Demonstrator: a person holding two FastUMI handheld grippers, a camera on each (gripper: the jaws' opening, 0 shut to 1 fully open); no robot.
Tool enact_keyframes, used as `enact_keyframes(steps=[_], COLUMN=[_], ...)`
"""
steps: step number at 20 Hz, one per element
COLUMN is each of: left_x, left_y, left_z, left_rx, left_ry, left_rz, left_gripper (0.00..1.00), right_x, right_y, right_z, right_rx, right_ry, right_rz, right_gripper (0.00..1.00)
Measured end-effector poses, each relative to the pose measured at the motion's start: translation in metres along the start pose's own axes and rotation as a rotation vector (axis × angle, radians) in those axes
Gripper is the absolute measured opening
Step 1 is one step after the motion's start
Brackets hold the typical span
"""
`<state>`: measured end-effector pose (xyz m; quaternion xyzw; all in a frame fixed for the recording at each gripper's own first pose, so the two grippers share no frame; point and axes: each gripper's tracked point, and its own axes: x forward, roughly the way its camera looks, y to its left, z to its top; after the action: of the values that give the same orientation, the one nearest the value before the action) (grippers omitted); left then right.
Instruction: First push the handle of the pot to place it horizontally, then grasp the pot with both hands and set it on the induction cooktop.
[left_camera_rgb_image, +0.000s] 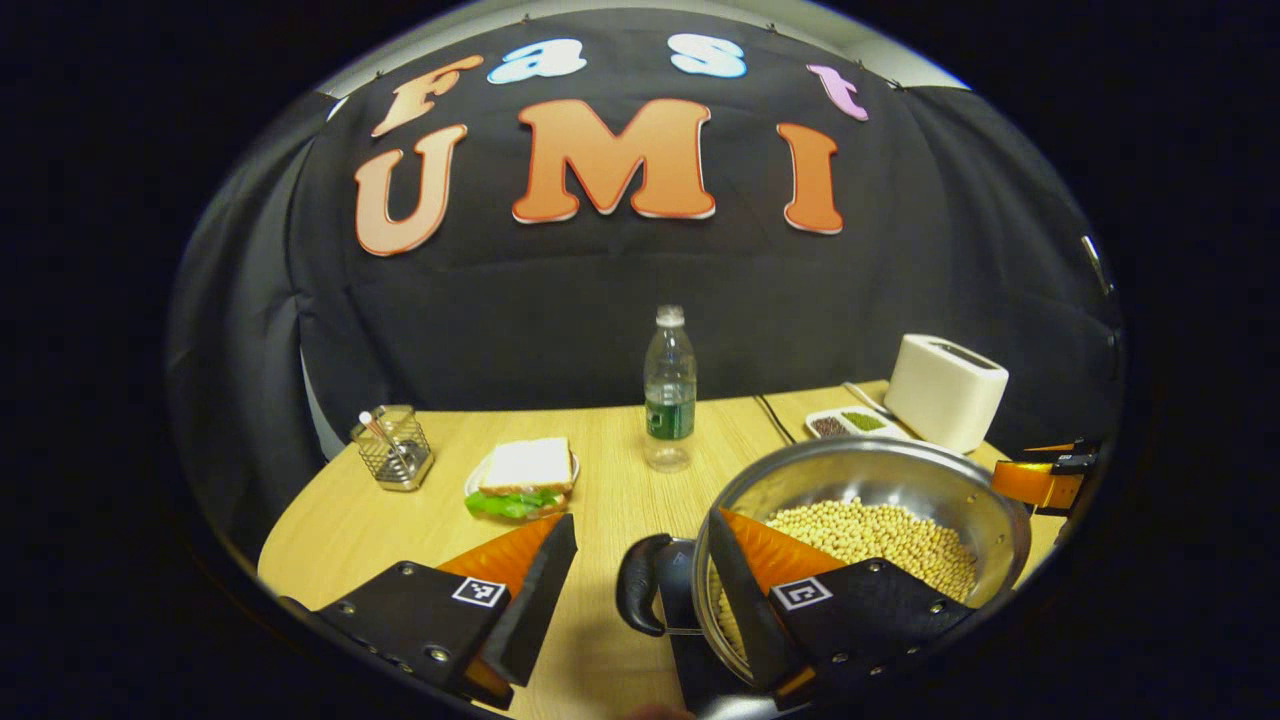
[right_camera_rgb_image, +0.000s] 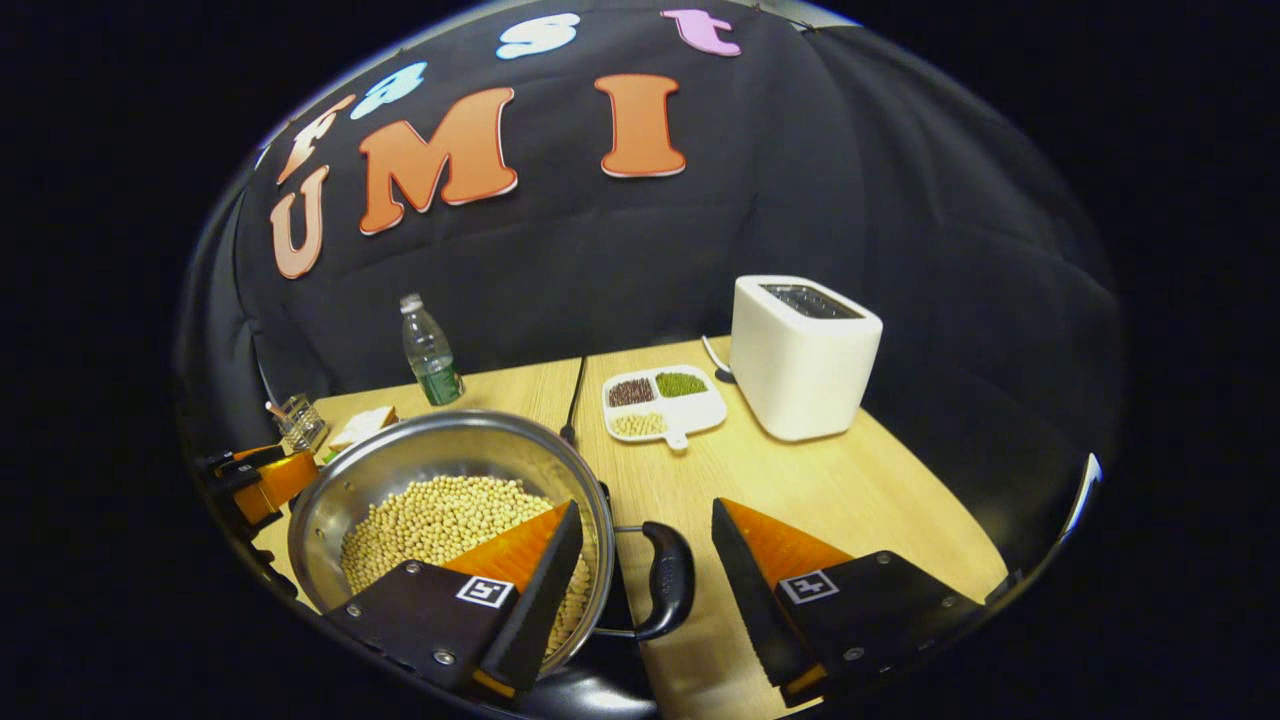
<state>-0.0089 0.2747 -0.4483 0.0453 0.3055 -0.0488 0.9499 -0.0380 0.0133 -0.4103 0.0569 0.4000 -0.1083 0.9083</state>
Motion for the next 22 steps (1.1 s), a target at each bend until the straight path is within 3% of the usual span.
enact_keyframes(steps=[3,5,9,12,13,14,15,17,20,22], left_x=[-0.046,-0.077,-0.148,-0.193,-0.206,-0.216,-0.228,-0.250,-0.274,-0.288], left_y=[0.016,0.017,0.025,0.030,0.034,0.038,0.047,0.066,0.079,0.090], left_z=[0.057,0.097,0.171,0.212,0.222,0.233,0.244,0.266,0.281,0.291], left_rx=[0.043,0.048,0.010,-0.034,-0.046,-0.057,-0.065,-0.078,-0.175,-0.238], left_ry=[-0.137,-0.234,-0.371,-0.441,-0.455,-0.474,-0.494,-0.517,-0.495,-0.481], left_rz=[0.054,0.070,0.083,0.065,0.066,0.074,0.088,0.126,0.100,0.072], left_gripper=[0.81,0.86,0.86,0.85,0.86,0.86,0.86,0.86,0.85,0.85], right_x=[-0.037,-0.066,-0.128,-0.166,-0.177,-0.188,-0.200,-0.220,-0.252,-0.268], right_y=[-0.003,-0.002,-0.003,-0.003,-0.003,-0.001,0.002,0.013,0.033,0.026], right_z=[0.052,0.090,0.159,0.185,0.199,0.212,0.220,0.233,0.247,0.269], right_rx=[-0.022,-0.029,-0.070,-0.109,-0.119,-0.125,-0.132,-0.167,-0.154,-0.144], right_ry=[-0.144,-0.246,-0.430,-0.476,-0.502,-0.529,-0.551,-0.566,-0.555,-0.598], right_rz=[0.020,0.038,0.049,0.049,0.050,0.056,0.066,0.128,0.266,0.275], right_gripper=[0.86,0.90,0.93,0.93,0.98,0.93,0.98,0.89,0.97,0.97])
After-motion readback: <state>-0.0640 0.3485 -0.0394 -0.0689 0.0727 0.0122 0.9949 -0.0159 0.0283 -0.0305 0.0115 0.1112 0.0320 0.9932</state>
